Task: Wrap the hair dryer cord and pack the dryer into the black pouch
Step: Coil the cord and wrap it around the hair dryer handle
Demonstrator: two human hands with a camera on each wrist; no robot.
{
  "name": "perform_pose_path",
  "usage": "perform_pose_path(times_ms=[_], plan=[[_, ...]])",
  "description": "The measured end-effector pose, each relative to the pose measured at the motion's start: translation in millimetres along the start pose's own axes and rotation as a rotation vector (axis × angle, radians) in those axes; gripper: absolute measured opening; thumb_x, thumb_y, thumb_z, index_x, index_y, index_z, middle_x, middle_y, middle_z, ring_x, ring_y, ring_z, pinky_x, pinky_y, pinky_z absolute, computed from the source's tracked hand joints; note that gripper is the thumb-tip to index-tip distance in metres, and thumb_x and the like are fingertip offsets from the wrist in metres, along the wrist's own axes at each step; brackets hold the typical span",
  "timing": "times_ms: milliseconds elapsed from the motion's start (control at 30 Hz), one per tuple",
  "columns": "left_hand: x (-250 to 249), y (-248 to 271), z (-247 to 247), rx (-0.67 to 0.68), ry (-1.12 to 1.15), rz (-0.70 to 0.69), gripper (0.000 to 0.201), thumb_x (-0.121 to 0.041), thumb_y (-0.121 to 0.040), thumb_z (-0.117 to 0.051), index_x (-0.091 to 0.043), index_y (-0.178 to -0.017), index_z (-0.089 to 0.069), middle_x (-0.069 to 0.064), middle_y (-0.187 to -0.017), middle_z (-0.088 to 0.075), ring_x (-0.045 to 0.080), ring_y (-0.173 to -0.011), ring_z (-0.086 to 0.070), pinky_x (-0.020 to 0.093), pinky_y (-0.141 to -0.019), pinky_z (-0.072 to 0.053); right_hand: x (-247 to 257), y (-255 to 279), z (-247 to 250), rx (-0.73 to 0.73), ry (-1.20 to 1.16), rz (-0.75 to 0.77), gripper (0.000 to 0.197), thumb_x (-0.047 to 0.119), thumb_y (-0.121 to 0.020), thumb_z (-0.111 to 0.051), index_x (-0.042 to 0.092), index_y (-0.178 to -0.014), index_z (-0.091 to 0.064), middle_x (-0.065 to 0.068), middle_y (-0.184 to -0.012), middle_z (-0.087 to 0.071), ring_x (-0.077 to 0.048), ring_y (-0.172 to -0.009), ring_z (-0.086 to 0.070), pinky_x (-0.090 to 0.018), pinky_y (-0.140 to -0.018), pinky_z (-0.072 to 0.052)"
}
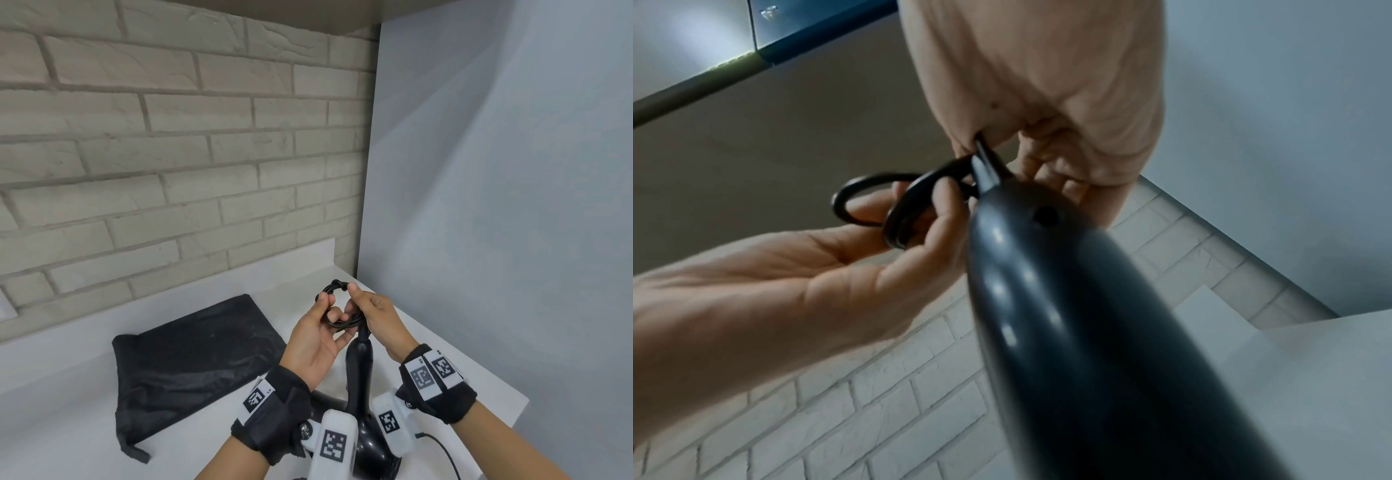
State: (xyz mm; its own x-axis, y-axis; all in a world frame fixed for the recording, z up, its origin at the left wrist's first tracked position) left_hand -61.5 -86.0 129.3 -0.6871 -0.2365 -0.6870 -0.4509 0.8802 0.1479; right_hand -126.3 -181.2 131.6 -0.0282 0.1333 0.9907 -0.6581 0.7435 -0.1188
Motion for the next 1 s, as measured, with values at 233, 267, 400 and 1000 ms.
perform_pose_path(times_ms=[233, 267, 400, 1000], plan=[[-8, 0, 2, 0.029, -0.150, -0.017, 0.031, -0.017, -0.094, -0.047, -0.015, -0.064, -0.050, 0.002, -0.058, -0.035, 0.013, -0.064, -0.050, 0.030, -0.076, -0.053, -5, -2, -4, -0.035, 0.074, -0.022, 0.051, 0.056, -0.083, -0.051, 0.013, -0.055, -0.060, 0.000, -0.056, -0.063, -0.025, -0.063, -0.055, -0.033, -0.066, -0.046], [-10, 1, 1, 0.036, -0.165, -0.015, 0.027, -0.013, -0.093, -0.049, -0.015, -0.066, -0.052, 0.002, -0.058, -0.039, 0.012, -0.063, -0.051, 0.030, -0.076, -0.052, -7, -3, -2, -0.069, 0.130, -0.027, 0.052, 0.060, -0.081, -0.050, 0.016, -0.056, -0.059, 0.002, -0.056, -0.062, -0.020, -0.063, -0.056, -0.034, -0.069, -0.046], [-13, 2, 1, 0.047, -0.168, -0.015, 0.014, -0.005, -0.090, -0.051, -0.014, -0.080, -0.055, -0.005, -0.056, -0.047, 0.008, -0.056, -0.051, 0.036, -0.084, -0.051, -10, -3, 0, -0.052, 0.267, -0.133, 0.063, 0.071, -0.079, -0.043, 0.010, -0.065, -0.053, -0.003, -0.061, -0.056, -0.016, -0.060, -0.053, -0.030, -0.068, -0.045], [-11, -5, 8, -0.125, -0.371, -0.105, 0.020, -0.021, -0.099, -0.037, -0.016, -0.091, -0.054, -0.008, -0.050, -0.038, 0.011, -0.064, -0.045, 0.026, -0.066, -0.033, -4, -8, 5, 0.163, -0.415, -0.449, 0.021, 0.026, -0.086, -0.061, 0.015, -0.070, -0.069, 0.004, -0.066, -0.071, -0.004, -0.058, -0.065, -0.020, -0.067, -0.042]])
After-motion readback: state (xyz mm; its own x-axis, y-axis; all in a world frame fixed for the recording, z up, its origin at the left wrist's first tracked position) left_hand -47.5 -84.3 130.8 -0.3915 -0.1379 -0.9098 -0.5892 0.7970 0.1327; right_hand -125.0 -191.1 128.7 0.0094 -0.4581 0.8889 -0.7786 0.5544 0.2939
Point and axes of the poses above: each hand's wrist, its own y-axis away from the middle knuckle, its own z-axis out of the back of the hand, x = y × z, the point moved 3 cm from there along -y, towards the middle knuckle
